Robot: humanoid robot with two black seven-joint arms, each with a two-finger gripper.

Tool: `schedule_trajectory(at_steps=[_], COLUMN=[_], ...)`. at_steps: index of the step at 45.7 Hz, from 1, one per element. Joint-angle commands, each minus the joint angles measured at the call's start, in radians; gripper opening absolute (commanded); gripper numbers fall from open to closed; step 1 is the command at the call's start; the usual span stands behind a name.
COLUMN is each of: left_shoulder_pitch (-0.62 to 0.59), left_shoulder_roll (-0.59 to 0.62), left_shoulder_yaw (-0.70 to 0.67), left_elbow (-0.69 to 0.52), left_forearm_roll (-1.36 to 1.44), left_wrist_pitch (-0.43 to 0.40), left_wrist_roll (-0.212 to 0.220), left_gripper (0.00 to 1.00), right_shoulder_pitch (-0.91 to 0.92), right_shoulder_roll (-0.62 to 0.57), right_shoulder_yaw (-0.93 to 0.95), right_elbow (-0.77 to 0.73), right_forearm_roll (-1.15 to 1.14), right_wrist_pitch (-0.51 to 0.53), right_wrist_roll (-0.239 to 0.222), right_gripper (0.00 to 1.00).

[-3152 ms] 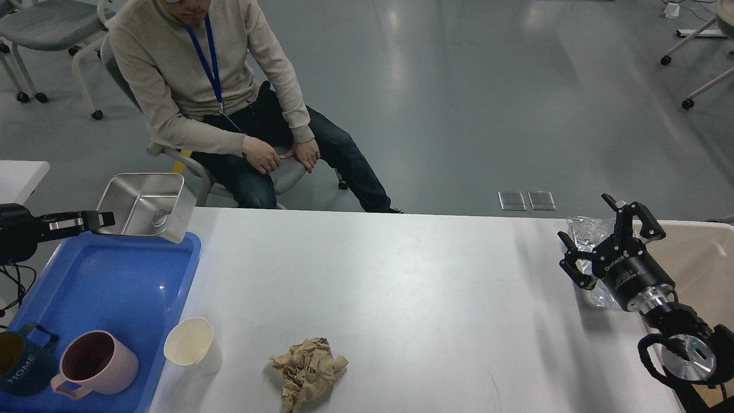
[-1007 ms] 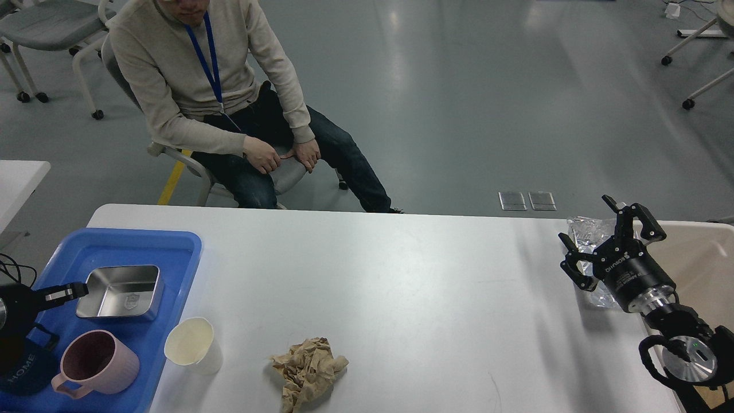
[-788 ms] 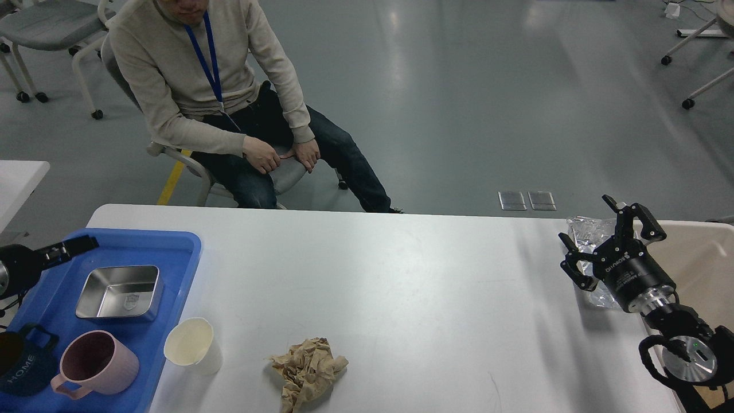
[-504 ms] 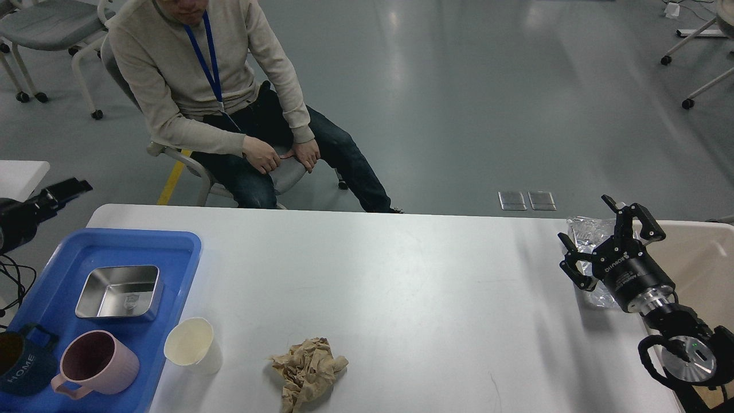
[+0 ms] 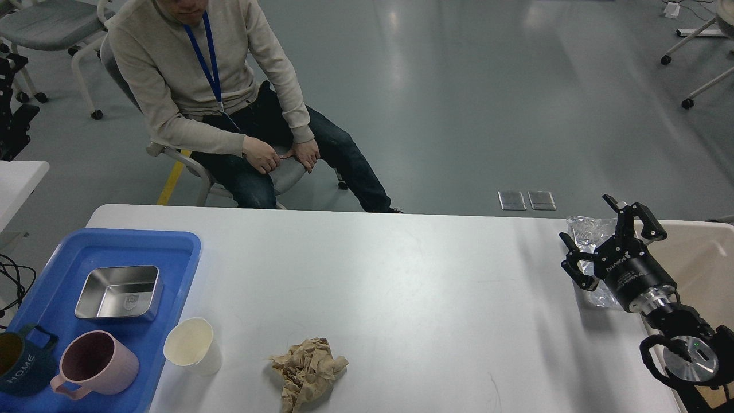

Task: Tidy desktop
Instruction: 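Release the tin and raise the left gripper away from the tray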

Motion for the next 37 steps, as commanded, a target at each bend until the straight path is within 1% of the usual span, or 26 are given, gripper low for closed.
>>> schedule_trajectory(at_steps=[1, 4, 8, 14, 18, 21, 30, 37], left_shoulder_pitch=[0.015, 0.032, 0.061, 0.101, 0.141, 0.170, 0.239, 0.294], left_shoulder_roll=[-0.025, -0.048, -0.067, -0.048, -0.045, -0.050, -0.088, -0.139], left_shoulder_yaw=[-0.113, -0.151, -0.165, -0.199, -0.249, -0.277, -0.378, -0.452], left_elbow=[-0.044, -0.072, -0.119, -0.280, -0.375, -0.423, -0.457, -0.458], left_forearm_roll=[-0.003, -0.014, -0.015, -0.018, -0.018, -0.018, -0.018, -0.018], left_wrist_pitch=[-0.004, -0.004, -0.007, -0.010, 0.011, 0.036, 0.123, 0.129], left_wrist_roll=[-0.004, -0.004, -0.005, -0.005, -0.002, -0.002, -0.007, -0.007], left_gripper=[0.96, 0.96, 0.96, 0.96, 0.96, 0.96, 0.96, 0.96], right_shoulder_pitch=[0.000, 0.000, 0.000, 0.000, 0.000, 0.000, 0.000, 0.003], right_shoulder_roll=[0.002, 0.002, -0.001, -0.004, -0.002, -0.001, -0.002, -0.001], right_shoulder_yaw=[0.000, 0.000, 0.000, 0.002, 0.002, 0.002, 0.002, -0.001], right_elbow=[0.000, 0.000, 0.000, -0.001, 0.000, 0.000, -0.002, -0.002], right_forearm_roll=[0.000, 0.000, 0.000, 0.000, 0.000, 0.000, 0.000, 0.000], right_wrist_pitch=[-0.001, 0.001, 0.001, 0.001, 0.001, 0.001, 0.001, 0.001], right_wrist_roll=[0.000, 0.000, 0.000, -0.001, -0.001, 0.000, 0.000, -0.001], right_gripper=[1.00, 1.00, 1.00, 1.00, 1.00, 1.00, 1.00, 1.00])
